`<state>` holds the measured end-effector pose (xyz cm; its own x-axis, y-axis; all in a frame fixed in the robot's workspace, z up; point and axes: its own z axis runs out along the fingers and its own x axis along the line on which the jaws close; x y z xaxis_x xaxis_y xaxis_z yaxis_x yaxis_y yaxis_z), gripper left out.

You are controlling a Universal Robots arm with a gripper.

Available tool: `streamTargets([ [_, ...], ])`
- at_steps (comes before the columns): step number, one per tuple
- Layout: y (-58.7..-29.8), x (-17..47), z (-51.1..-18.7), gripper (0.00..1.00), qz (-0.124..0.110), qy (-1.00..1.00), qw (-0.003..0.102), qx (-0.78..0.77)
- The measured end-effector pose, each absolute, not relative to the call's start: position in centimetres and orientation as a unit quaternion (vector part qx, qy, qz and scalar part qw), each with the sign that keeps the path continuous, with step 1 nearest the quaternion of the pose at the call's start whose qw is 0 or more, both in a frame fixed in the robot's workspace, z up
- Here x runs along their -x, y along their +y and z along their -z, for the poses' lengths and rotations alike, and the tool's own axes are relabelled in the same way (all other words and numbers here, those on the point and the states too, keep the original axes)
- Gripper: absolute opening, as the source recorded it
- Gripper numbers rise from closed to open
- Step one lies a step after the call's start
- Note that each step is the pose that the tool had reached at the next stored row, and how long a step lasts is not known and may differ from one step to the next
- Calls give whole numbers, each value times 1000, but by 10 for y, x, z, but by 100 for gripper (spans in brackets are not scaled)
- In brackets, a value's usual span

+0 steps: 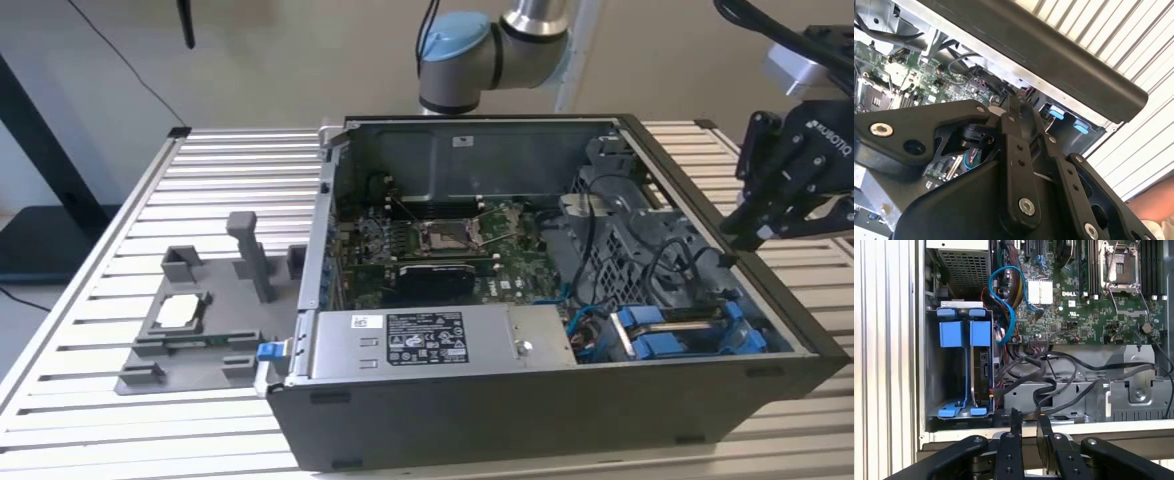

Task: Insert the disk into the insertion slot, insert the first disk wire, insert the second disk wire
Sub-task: 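Insert the second disk wire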

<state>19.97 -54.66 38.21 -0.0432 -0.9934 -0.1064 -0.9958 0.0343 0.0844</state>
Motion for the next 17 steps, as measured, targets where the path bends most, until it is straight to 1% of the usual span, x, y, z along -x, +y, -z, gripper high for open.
streamTargets([
  [11,-548,-201,-381,27,-68,719,7,692],
  [17,-548,-202,-380,27,-65,719,4,691],
])
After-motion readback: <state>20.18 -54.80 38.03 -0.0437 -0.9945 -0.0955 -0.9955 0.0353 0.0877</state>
